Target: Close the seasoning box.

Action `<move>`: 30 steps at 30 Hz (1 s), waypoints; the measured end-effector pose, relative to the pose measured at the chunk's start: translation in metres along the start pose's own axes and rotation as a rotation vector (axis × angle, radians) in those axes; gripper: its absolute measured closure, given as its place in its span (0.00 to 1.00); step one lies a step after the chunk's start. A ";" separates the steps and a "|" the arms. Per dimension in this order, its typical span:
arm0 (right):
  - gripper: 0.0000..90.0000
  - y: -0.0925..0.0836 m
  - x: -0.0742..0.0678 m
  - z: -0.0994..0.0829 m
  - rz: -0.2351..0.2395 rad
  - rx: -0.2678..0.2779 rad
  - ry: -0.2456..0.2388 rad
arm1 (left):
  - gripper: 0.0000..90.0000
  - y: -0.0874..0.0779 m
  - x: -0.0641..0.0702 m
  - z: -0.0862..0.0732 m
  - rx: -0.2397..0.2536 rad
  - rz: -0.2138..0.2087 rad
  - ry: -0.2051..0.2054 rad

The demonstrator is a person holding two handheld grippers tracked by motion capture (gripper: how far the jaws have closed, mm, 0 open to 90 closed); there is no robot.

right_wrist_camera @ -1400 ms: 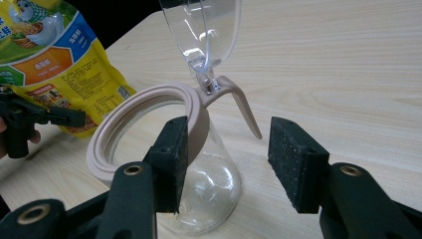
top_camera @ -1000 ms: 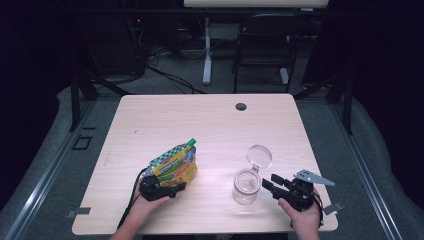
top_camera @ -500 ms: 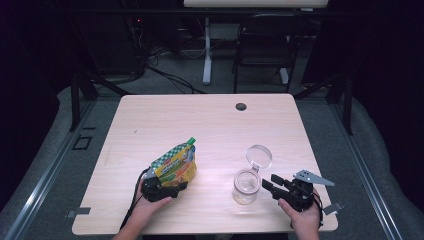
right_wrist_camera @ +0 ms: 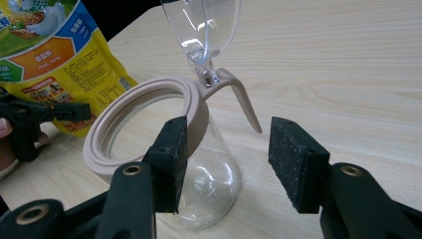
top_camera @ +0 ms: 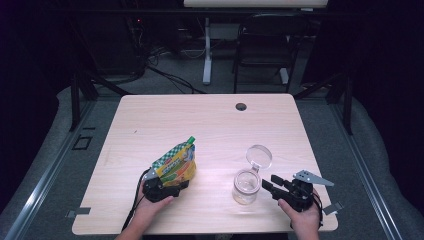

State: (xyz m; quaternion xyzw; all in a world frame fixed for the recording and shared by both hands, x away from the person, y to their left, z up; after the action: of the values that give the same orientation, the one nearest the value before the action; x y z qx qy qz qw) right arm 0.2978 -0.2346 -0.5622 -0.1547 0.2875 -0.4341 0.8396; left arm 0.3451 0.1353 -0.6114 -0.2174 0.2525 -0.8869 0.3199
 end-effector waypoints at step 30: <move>0.55 0.000 0.001 -0.001 0.001 0.000 0.001 | 0.62 -0.008 -0.008 0.002 0.009 0.031 -0.017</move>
State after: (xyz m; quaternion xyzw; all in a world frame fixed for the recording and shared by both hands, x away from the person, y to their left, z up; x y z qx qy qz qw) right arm 0.2980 -0.2353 -0.5633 -0.1541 0.2881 -0.4336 0.8398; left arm 0.3482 0.1457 -0.6067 -0.2194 0.2490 -0.8811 0.3369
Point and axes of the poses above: each handheld gripper's, and its own axes: y roughly forward along the jaws, z roughly out of its top, x roughly to its right, the point moved 5 cm from there along y, roughly forward along the jaws, and after that the axes turned 5 degrees about -x, right-handed, at the moved point
